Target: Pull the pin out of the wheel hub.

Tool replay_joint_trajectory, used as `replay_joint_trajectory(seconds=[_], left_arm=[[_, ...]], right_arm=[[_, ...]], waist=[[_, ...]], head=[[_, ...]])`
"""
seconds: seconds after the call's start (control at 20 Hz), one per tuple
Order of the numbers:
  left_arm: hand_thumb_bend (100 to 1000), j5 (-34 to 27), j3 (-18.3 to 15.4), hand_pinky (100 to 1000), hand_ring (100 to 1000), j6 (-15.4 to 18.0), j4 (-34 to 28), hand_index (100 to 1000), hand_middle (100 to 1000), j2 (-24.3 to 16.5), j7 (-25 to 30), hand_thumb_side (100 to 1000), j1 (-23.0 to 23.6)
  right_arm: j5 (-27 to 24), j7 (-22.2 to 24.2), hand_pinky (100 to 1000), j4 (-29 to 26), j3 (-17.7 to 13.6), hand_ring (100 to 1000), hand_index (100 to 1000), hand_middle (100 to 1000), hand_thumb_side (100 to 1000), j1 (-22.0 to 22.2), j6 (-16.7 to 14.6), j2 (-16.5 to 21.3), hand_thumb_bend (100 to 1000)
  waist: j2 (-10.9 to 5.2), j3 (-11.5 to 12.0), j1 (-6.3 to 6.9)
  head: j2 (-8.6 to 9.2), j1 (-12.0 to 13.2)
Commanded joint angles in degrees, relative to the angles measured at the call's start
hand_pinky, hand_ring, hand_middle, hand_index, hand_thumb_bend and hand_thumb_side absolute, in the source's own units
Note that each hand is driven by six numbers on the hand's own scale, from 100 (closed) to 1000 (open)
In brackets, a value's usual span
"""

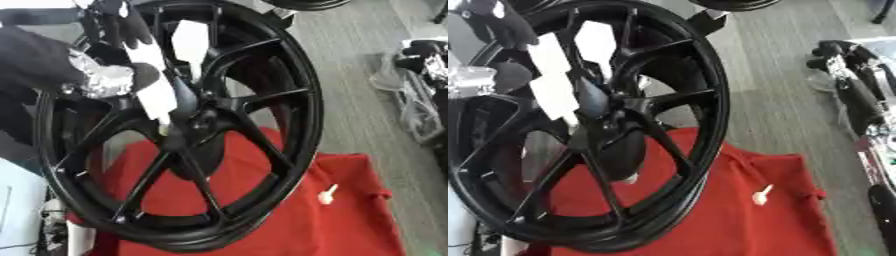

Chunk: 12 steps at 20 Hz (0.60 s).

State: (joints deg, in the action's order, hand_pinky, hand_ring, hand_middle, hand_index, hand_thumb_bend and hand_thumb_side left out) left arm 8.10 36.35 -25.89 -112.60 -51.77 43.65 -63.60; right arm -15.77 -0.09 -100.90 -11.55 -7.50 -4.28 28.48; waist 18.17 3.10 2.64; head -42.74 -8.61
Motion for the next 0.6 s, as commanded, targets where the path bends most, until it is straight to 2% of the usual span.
replay_joint_trajectory(seconds=[0.05,0.4,0.6], left_arm=[[301,1.2,0.2,761,771,-7.2,1.6,850,736,0.3,7.0,786,-1.0],[305,3.0,1.4,768,778,-5.4,5.6,852,743,2.1,6.7,784,-1.3],[336,4.7,2.4,756,741,-4.9,7.8,806,692,3.2,7.0,778,-1.7]], right_arm=[[0.3,0.2,884,-1.0,-0.1,691,729,671,531,-0.3,-0.2,1.1,100],[0.3,0.3,884,-0.9,-0.1,691,729,671,516,-0.3,-0.2,1.1,100],[0.4,0.4,884,-0.9,0.0,691,729,672,533,-0.3,-0.1,1.1,100]], waist=[[-0.85,-0.1,-0.27],[-0.84,-0.2,-0.33],[-0.92,-0.2,-0.29]], head=[[-0.09,0.2],[0.0,0.2],[0.05,0.5]])
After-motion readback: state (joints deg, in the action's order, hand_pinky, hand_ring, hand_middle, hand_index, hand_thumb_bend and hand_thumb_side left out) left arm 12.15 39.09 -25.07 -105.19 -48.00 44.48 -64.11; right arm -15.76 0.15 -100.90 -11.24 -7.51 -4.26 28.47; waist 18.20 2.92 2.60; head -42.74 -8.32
